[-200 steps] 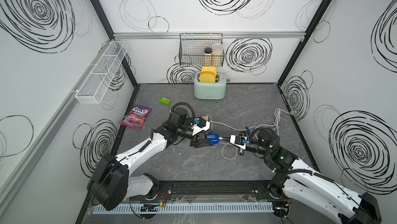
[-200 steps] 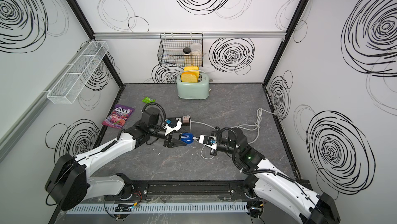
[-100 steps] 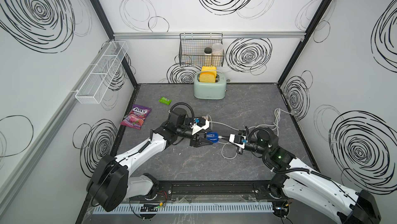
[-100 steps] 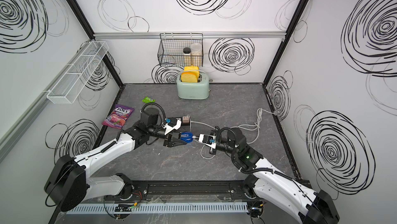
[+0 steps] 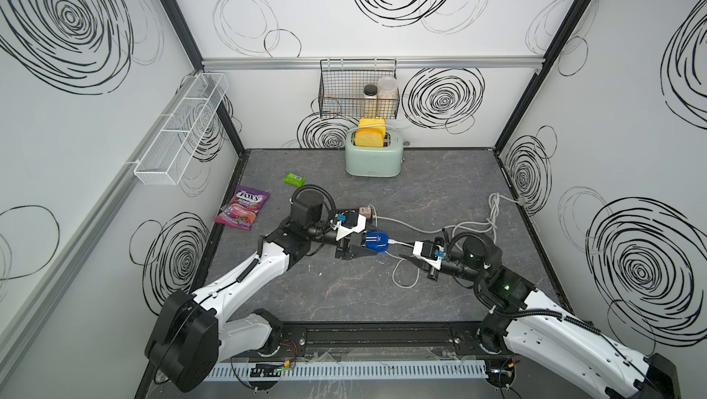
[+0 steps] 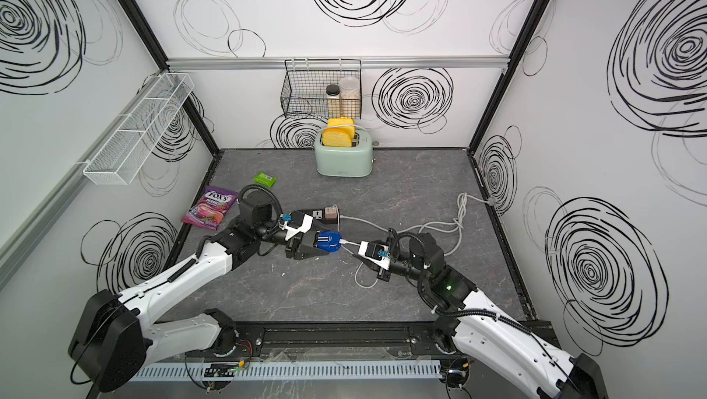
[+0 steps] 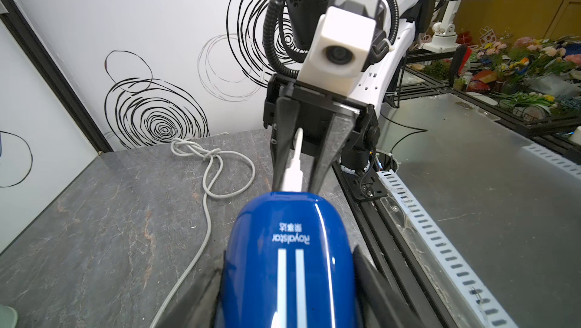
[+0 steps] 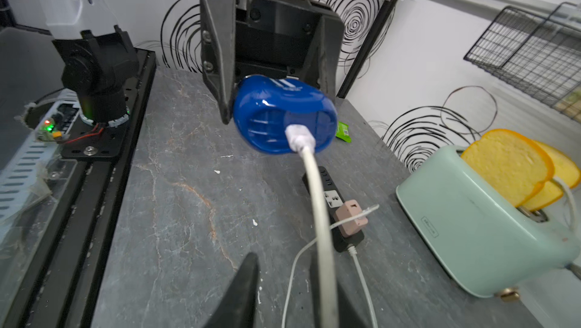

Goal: Charge the electric shaver
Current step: Insert the charging cable into the electric shaver, then place the electric shaver at the center of the board.

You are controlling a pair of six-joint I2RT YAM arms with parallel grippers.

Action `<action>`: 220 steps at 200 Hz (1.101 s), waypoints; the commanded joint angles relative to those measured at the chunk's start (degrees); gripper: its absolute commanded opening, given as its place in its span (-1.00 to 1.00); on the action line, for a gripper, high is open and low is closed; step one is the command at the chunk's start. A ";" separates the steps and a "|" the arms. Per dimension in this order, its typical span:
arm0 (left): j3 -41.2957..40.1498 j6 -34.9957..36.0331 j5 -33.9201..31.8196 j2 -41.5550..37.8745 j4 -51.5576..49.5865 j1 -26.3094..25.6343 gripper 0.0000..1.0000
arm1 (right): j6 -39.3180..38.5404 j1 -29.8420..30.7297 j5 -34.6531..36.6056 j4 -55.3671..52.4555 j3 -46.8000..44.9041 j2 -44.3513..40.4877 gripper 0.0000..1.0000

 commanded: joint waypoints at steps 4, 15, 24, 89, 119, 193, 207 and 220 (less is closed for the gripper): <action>-0.65 3.11 0.88 0.46 2.08 0.39 -1.00 | 0.33 -0.29 1.37 -3.84 0.62 -1.73 0.09; -0.80 4.19 -1.04 0.94 0.34 0.18 -1.00 | 0.45 -0.24 1.70 -4.02 1.06 -2.64 0.26; -1.33 4.66 -3.11 1.47 -0.57 0.02 -1.00 | 0.75 -0.29 2.07 -3.92 1.62 -3.59 0.40; -9.23 -3.45 -14.77 2.86 9.59 -0.89 -1.00 | 0.89 -0.37 5.17 -3.76 5.35 -6.03 0.97; -12.15 -4.41 -20.89 4.54 10.65 -3.32 -1.00 | 4.50 -1.35 7.57 -1.07 6.14 -6.43 0.97; -22.92 -17.98 -40.64 8.11 23.43 -12.28 -1.00 | 6.82 -4.76 9.35 -1.87 7.27 -7.39 0.97; -24.51 -19.42 -42.62 9.40 26.07 -13.58 -1.00 | 7.06 -5.04 9.62 -1.86 6.98 -7.45 0.97; -25.08 -19.27 -45.55 10.76 26.31 -14.81 -1.00 | 7.70 -5.58 10.39 -2.21 6.95 -7.12 0.97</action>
